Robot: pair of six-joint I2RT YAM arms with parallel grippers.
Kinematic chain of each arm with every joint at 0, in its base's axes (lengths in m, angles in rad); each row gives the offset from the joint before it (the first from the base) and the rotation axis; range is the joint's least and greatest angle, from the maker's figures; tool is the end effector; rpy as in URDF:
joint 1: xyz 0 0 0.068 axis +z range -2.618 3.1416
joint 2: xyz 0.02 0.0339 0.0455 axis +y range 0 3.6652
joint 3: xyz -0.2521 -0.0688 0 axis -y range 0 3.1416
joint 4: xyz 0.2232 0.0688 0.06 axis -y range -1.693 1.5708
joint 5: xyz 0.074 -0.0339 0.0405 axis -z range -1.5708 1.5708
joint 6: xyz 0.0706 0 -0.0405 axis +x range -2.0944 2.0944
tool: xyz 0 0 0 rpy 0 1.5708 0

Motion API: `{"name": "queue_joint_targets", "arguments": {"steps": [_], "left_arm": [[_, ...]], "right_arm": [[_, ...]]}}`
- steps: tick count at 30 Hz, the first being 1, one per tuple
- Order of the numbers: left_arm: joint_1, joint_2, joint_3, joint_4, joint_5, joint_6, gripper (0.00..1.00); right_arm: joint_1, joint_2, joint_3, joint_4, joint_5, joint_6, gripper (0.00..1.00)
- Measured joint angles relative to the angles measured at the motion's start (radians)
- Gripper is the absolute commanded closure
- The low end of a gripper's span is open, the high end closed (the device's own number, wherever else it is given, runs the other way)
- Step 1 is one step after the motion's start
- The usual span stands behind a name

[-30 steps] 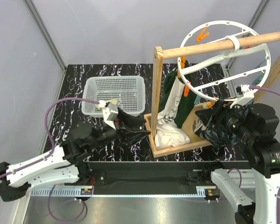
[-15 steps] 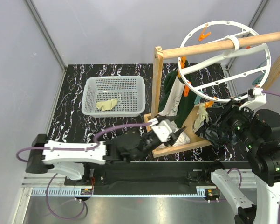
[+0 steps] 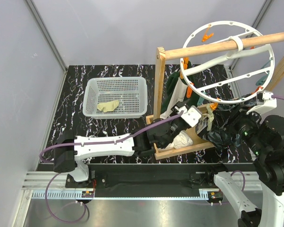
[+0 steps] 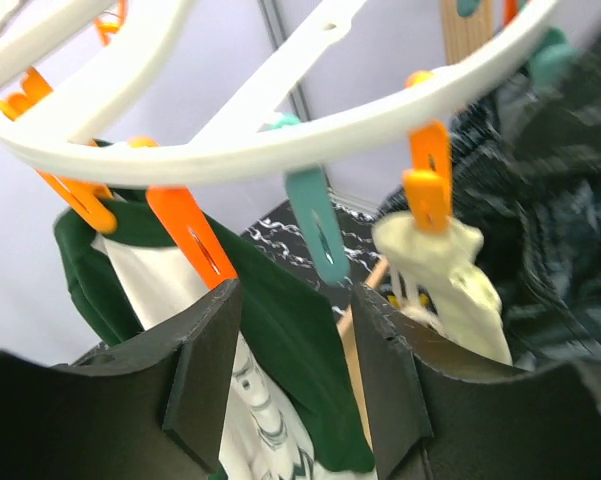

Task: Clip the socks to the hanger
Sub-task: Open the clamp at the hanger.

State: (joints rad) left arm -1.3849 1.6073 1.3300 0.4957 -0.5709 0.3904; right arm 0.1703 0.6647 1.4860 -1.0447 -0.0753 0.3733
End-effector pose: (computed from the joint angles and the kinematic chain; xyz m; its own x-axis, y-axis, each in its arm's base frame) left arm 0.1097 -0.3768 0.3909 0.3146 0.0596 -0.9473 0.6593 0.7043 0.2632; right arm 0.0686 0.0172 0.4413 -0.2913 0.3189 -0.9019 -0.1451 0.9172 0.3711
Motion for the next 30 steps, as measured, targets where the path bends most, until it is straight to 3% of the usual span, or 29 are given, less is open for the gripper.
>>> {"name": "queue_joint_targets", "arguments": {"steps": [12,30], "left_arm": [[0.018,0.032,0.042,0.000,0.009,-0.031,0.45],[0.056,0.110,0.082,-0.030,0.050,-0.086,0.47]], "right_arm": [[0.000,-0.011,-0.051,0.034,-0.221,0.001,0.54],[0.000,-0.037,-0.033,0.039,-0.171,0.043,0.56]]}}
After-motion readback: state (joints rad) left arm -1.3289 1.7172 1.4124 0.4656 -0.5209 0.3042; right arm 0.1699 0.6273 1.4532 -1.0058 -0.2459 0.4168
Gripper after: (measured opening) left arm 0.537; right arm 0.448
